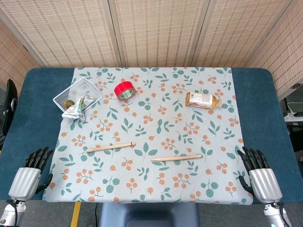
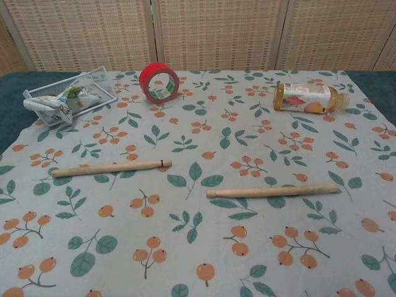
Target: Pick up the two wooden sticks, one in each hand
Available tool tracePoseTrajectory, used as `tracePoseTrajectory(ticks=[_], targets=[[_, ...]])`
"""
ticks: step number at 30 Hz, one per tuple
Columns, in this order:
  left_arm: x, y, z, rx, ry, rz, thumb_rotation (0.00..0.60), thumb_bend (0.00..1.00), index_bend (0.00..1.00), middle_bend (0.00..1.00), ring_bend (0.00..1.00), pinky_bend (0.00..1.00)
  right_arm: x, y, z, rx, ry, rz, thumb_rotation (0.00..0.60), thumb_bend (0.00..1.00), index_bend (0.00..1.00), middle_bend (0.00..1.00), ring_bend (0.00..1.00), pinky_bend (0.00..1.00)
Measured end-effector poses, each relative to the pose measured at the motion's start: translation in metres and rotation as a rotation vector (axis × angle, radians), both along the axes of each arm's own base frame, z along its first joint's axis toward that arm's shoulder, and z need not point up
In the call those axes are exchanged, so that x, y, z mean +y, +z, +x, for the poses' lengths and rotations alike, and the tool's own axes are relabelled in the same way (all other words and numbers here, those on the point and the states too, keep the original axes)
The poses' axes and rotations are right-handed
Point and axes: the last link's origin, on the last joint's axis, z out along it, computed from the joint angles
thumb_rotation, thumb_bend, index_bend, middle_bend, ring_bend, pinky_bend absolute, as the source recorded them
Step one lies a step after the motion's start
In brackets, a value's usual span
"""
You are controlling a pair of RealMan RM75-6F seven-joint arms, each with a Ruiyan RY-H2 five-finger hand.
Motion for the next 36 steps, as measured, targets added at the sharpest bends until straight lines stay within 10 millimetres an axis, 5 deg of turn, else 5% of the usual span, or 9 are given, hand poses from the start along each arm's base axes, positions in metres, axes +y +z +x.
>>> tracePoseTrajectory(ticks=[11,17,29,36], targets=[[0.008,-0.019,0.005,-0.029,-0.009,-0.089,0.600,0.45,0.00,0.03,0.02,0.20,0.003,0.005,0.007,-0.036,0.028,-0.051,0.600,0.33,0.00,0.00,0.00,0.00],[0.036,-0.039,0.012,-0.019,-0.019,-0.114,0.600,0.47,0.14,0.17,0.11,0.26,0.000,0.008,0.003,-0.008,0.030,-0.063,0.600,0.33,0.00,0.00,0.00,0.00],[0.089,-0.107,0.046,0.002,-0.073,-0.064,0.600,0.43,0.25,0.35,0.20,0.30,-0.014,0.003,-0.007,0.027,-0.002,-0.070,0.600,0.33,0.00,0.00,0.00,0.00],[0.110,-0.144,0.062,0.032,-0.091,-0.065,0.600,0.41,0.24,0.34,0.20,0.31,-0.016,0.001,-0.006,0.031,0.003,-0.066,0.600,0.33,0.00,0.00,0.00,0.00]])
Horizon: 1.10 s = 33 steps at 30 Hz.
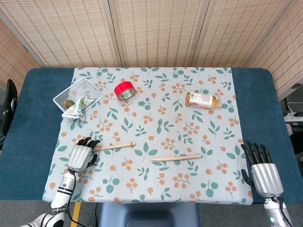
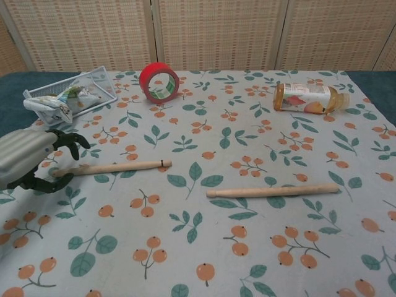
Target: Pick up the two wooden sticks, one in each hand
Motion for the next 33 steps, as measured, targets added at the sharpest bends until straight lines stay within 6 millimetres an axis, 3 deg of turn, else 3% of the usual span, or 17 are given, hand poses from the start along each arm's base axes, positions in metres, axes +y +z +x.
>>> tracePoseTrajectory(ticks=[7,18,33], targets=[[0.010,-0.015,0.013,0.060,-0.033,0.013,0.600,0.40,0.28,0.35,0.20,0.30,0.000,-0.001,-0.002,0.000,-0.012,0.016,0.600,0.33,0.00,0.00,0.00,0.00],[0.013,-0.028,0.007,0.184,-0.025,-0.011,0.600,0.40,0.32,0.38,0.21,0.30,0.000,0.000,-0.003,-0.010,-0.006,0.008,0.600,0.33,0.00,0.00,0.00,0.00],[0.011,-0.031,0.011,0.180,-0.053,0.007,0.600,0.40,0.40,0.41,0.23,0.30,0.001,-0.002,-0.003,-0.018,-0.011,0.031,0.600,0.33,0.00,0.00,0.00,0.00]])
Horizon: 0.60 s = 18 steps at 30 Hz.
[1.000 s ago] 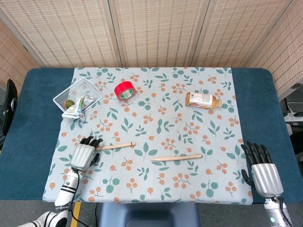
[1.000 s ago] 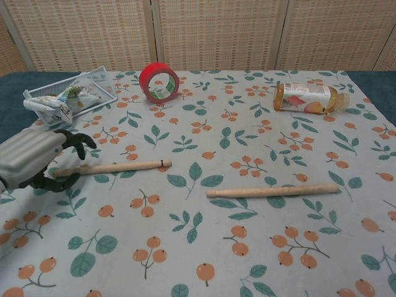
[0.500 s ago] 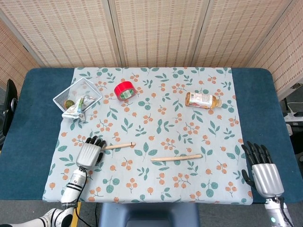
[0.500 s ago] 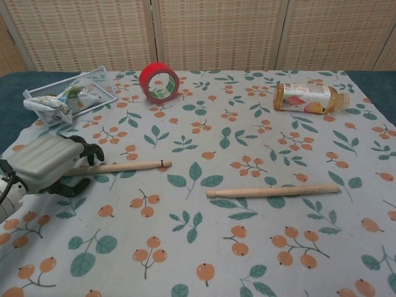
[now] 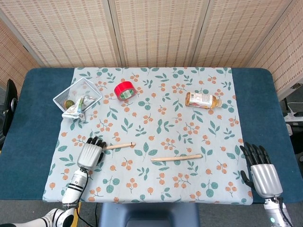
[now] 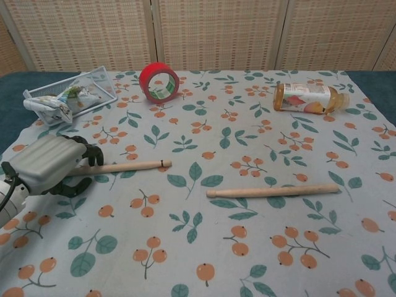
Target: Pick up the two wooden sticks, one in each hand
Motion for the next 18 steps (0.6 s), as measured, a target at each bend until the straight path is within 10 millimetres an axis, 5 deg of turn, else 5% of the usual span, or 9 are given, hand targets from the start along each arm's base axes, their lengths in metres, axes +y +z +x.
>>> tracePoseTrajectory(ticks=[18], targets=[[0.0004,0.0027,0.0007,0.004,-0.012,0.021,0.600,0.41,0.49,0.54,0.31,0.30,0.0005,0.0000,-0.0002,0.004,-0.008,0.006,0.600,0.33,0.00,0.00,0.00,0.00]])
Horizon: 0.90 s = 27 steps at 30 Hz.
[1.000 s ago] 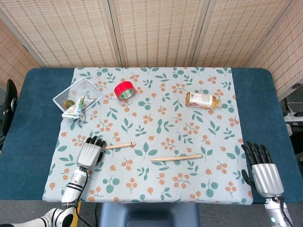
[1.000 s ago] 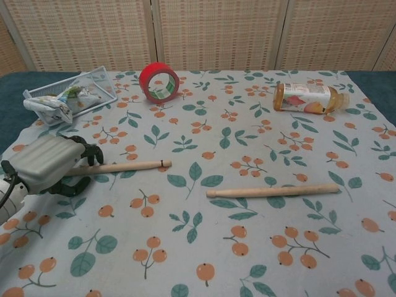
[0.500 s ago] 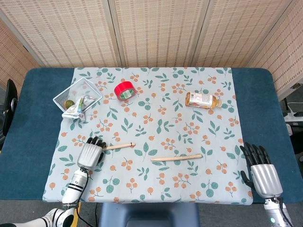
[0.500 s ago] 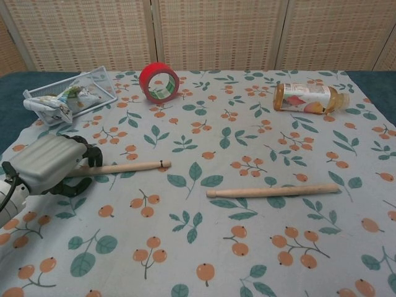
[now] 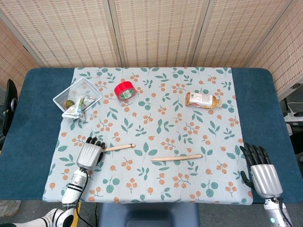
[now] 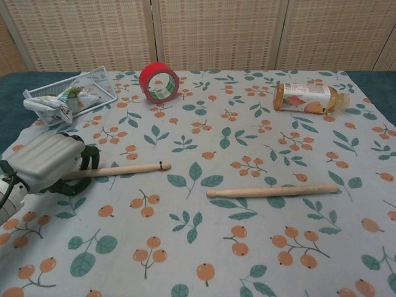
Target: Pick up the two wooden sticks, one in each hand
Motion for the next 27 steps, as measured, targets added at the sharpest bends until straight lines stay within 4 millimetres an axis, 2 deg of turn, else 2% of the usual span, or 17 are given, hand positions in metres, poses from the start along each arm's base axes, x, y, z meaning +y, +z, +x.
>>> tracePoseTrajectory(ticks=[8,16,23,27], targets=[[0.000,0.001,0.001,-0.019,-0.012,0.008,0.600,0.43,0.61,0.66,0.36,0.29,0.000,-0.001,0.000,0.002,0.001,0.004,0.600,0.33,0.00,0.00,0.00,0.00],[-0.001,0.005,0.000,-0.098,-0.028,0.019,0.600,0.53,0.79,0.83,0.47,0.29,0.000,-0.006,0.001,0.014,0.003,0.009,0.600,0.33,0.00,0.00,0.00,0.00],[-0.003,0.015,-0.004,-0.220,-0.052,0.031,0.600,0.54,0.81,0.85,0.50,0.29,-0.007,-0.014,0.011,0.047,0.031,0.044,0.600,0.33,0.00,0.02,0.00,0.00],[-0.007,0.031,-0.006,-0.305,-0.103,0.069,0.600,0.54,0.81,0.86,0.50,0.29,-0.016,-0.026,0.022,0.077,0.065,0.096,0.600,0.33,0.01,0.08,0.00,0.00]])
